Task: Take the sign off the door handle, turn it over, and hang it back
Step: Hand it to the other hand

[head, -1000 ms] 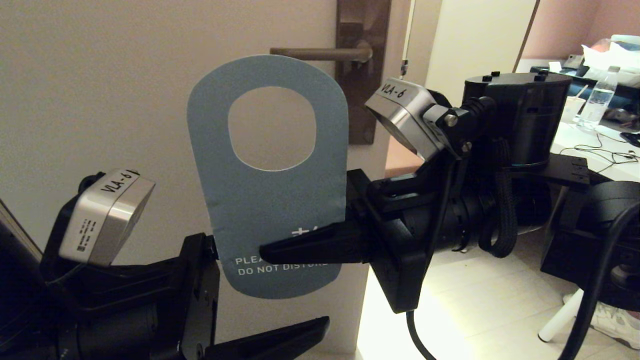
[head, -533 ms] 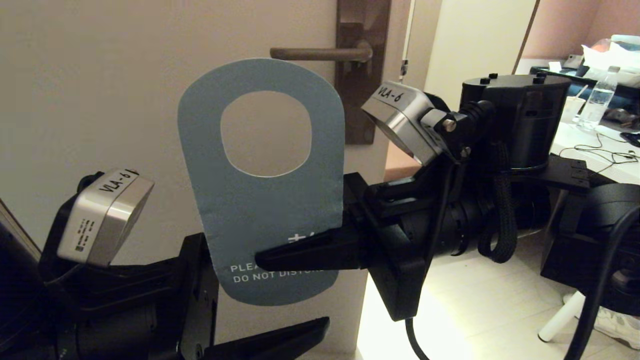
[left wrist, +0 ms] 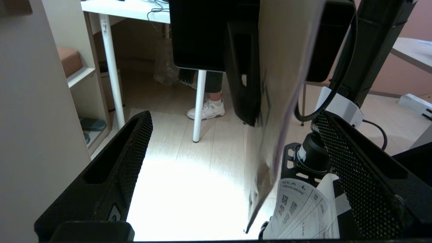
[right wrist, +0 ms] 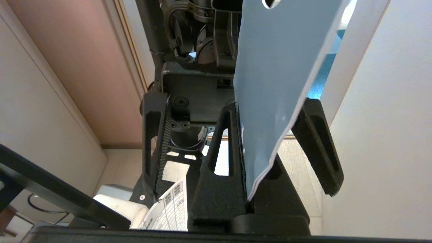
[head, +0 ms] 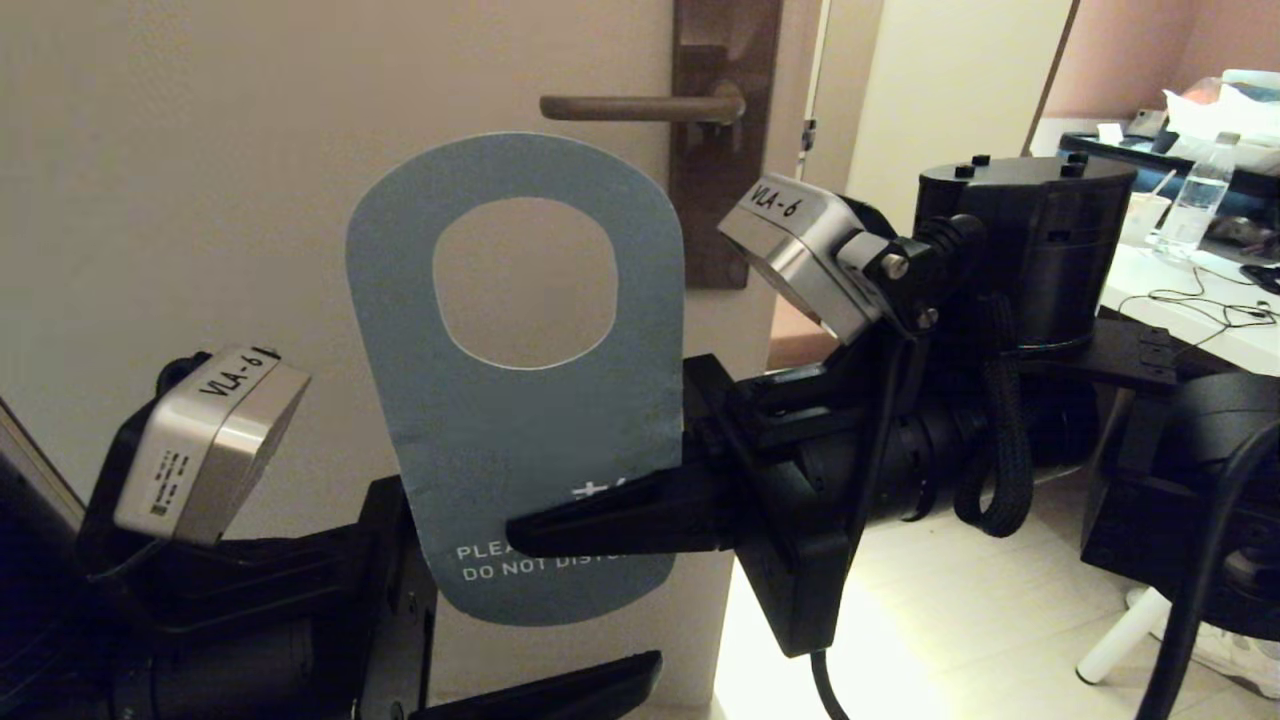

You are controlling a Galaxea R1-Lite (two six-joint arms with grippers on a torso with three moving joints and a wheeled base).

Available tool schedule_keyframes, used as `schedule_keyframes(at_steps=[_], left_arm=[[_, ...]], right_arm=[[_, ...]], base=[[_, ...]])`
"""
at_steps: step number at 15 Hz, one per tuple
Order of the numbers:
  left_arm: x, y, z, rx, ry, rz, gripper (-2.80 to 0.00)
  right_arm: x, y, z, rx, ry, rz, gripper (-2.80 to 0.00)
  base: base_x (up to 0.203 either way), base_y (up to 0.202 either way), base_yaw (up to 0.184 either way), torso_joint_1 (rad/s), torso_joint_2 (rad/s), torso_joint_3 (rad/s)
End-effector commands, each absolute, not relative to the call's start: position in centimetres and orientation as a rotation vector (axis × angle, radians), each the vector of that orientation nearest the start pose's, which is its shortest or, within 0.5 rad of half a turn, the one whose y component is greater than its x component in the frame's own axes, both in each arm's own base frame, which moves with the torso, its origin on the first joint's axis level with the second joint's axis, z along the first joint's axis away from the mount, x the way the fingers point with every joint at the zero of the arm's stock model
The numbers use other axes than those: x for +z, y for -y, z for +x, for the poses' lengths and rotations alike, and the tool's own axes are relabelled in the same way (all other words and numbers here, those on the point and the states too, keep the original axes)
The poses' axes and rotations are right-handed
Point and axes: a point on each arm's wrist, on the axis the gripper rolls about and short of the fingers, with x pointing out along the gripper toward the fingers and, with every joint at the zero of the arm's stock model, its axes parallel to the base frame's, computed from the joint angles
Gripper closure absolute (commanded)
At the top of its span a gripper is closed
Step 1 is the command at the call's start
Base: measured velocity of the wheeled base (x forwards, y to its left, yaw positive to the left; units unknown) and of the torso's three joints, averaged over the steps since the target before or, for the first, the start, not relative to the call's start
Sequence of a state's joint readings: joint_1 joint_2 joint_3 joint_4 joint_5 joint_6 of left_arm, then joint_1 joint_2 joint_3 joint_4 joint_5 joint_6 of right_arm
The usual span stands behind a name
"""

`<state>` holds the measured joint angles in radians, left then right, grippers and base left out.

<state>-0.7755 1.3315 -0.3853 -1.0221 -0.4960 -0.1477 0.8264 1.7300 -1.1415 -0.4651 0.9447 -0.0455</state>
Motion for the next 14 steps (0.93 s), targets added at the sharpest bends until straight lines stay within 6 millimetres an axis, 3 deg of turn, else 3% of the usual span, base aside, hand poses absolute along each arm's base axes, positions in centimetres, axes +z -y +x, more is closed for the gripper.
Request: schedule_keyframes(at_steps=[1,2,3,14], left_arm=[[20.04,14.14,12.84,-1.279,-0.012,-0.137,-2.80],[20.05,14.13,12.82,-1.279,-0.011,-0.137,-2.80],[20.10,14.12,12.77,-1.281,-0.010,-0.139,0.00],[20.22,14.07,12.59,-1.286,-0.006,-0.143,0.00]], right_arm=[[24.97,-25.34,20.83,1.778,-0.101,-0.024,0.00],[24.97,-25.34,20.84,1.778,-0.101,-0.024,0.00],[24.84,-25.36,20.85,1.778,-0.106,-0.024,0.00],[24.51,-25.49,20.98,1.775,-0.114,-0.026,0.00]], base=[[0.000,0.000,0.000,0.000,0.00,0.000],[0.000,0.000,0.000,0.000,0.00,0.000],[0.000,0.000,0.000,0.000,0.00,0.000],[0.000,0.000,0.000,0.000,0.00,0.000]])
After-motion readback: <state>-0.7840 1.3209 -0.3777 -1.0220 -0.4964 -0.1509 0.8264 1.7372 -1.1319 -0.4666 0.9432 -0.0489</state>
